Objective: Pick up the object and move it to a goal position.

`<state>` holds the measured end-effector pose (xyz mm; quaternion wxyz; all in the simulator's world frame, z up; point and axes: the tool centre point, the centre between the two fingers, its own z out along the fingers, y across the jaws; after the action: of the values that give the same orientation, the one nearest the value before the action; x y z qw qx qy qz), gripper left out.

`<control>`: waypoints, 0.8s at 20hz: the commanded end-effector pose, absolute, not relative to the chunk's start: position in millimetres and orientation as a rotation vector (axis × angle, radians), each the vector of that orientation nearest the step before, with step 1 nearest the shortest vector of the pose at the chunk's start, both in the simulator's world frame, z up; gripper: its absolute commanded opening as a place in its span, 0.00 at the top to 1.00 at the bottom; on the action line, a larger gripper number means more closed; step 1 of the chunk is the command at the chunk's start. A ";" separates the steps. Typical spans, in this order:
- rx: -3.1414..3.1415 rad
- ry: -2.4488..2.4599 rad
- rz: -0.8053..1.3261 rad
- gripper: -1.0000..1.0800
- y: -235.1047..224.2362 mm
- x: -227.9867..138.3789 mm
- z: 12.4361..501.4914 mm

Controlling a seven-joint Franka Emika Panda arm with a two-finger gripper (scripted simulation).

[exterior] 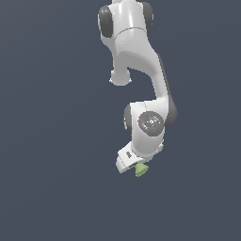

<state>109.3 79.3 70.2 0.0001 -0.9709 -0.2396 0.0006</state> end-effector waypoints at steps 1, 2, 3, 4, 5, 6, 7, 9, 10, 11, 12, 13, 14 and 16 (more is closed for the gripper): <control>-3.050 -0.753 0.000 0.04 79.3 109.5 61.2; -3.050 -0.755 0.000 0.04 79.7 109.6 59.6; -3.050 -0.755 0.000 0.04 79.7 109.8 58.8; -3.050 -0.755 0.000 0.04 79.8 110.2 58.9; -3.050 -0.755 0.000 0.04 79.9 110.6 59.8; -3.050 -0.755 0.000 0.04 80.0 110.9 60.8; -3.050 -0.753 0.000 0.04 79.5 111.1 61.1; -3.050 -0.753 0.000 1.00 79.5 111.1 61.1; -3.050 -0.753 0.000 1.00 79.5 111.1 61.1; -3.050 -0.753 0.000 1.00 79.5 111.1 61.1; -3.050 -0.753 0.000 1.00 79.5 111.1 61.1; -3.050 -0.753 0.000 1.00 79.5 111.1 61.1; -3.050 -0.753 0.000 1.00 79.5 111.1 61.1; -3.050 -0.753 0.000 1.00 79.5 111.1 61.1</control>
<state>110.9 79.5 60.8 0.0000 -0.9708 -0.2398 0.0002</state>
